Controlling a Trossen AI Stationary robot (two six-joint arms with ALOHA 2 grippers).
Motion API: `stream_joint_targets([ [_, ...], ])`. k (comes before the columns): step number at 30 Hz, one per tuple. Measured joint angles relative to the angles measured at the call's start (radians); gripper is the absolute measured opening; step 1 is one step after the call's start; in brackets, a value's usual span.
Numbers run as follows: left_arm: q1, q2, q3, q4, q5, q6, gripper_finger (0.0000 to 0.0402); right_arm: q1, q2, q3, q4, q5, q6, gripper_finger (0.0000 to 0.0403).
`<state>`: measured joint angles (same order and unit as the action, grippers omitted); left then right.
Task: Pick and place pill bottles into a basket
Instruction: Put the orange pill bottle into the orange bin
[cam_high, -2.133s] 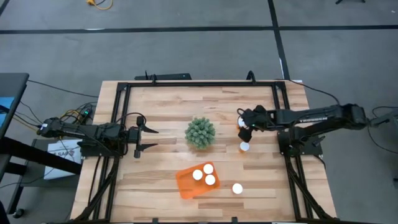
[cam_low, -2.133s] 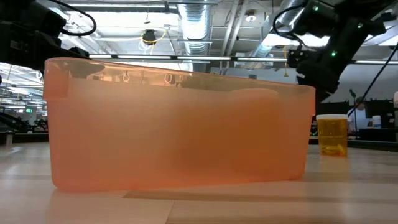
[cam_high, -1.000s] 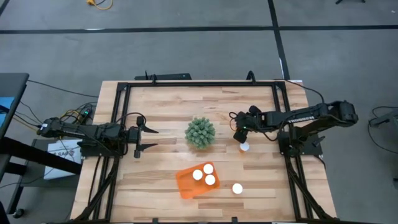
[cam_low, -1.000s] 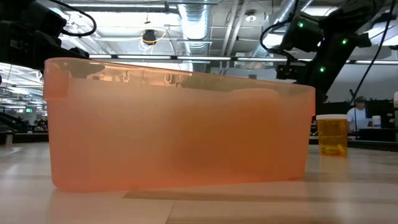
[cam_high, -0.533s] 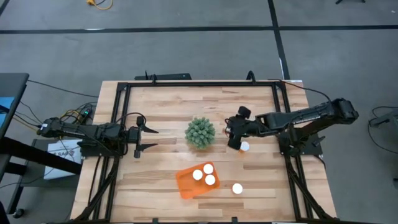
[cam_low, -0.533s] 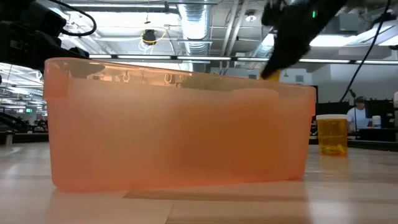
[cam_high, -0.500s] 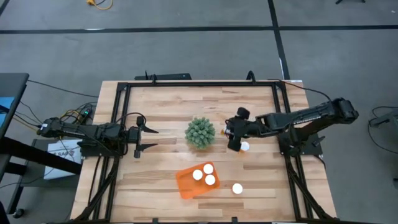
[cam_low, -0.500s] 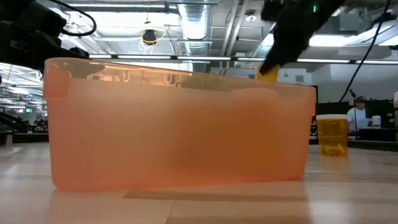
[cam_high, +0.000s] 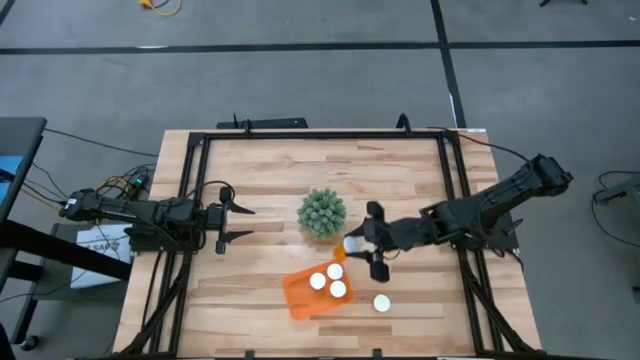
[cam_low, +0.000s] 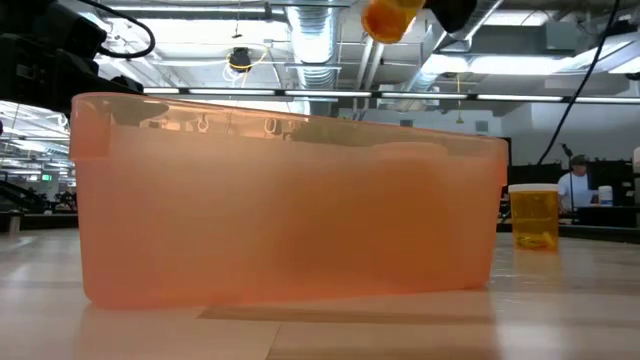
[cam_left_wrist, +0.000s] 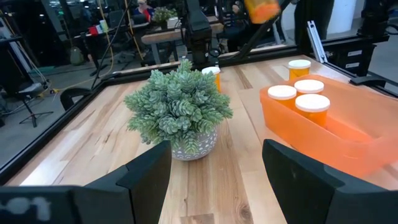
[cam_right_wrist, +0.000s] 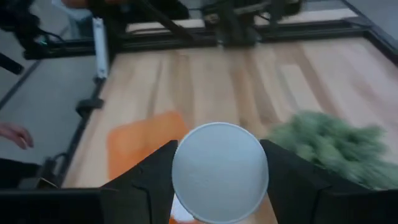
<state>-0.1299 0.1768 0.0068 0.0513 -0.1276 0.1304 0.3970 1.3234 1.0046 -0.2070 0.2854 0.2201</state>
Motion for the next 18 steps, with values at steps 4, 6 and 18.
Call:
stream_joint_targets([
  [4,0.0,0.0,0.0,0.0,0.0,0.004,0.0242,0.043,0.064,0.002,0.126,0.001,0.001,0.0211],
  [6,0.0,0.0,0.0,0.0,0.0,0.001,0.0242,0.057,0.114,0.0,0.164,-0.001,0.01,0.0222],
  [18,0.0,0.0,0.0,0.0,0.0,0.004,0.0242,0.085,0.289,-0.002,0.318,-0.079,0.043,0.0203],
])
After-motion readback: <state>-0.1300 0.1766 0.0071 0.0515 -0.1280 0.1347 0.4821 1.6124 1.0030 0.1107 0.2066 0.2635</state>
